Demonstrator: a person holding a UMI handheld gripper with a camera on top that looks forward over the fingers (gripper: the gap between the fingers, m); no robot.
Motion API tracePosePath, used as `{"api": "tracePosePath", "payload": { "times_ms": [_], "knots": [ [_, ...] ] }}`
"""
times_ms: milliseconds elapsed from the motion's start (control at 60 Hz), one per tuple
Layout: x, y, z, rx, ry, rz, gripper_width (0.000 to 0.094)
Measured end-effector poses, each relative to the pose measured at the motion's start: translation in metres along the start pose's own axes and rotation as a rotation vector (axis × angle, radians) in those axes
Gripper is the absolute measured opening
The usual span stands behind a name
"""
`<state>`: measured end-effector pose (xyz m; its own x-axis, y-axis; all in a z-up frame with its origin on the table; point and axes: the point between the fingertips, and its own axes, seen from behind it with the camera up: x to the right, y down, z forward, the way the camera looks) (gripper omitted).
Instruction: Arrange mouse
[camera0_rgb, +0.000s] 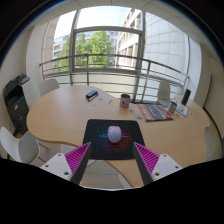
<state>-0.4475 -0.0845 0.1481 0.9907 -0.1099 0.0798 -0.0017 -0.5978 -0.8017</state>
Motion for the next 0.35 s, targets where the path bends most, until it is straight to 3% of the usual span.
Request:
{"api": "tracePosePath", "payload": {
  "times_ms": [350],
  "knots": [
    [-0.008,0.023,-0.045,-0.001,-0.003,-0.006,0.0843]
  ]
}}
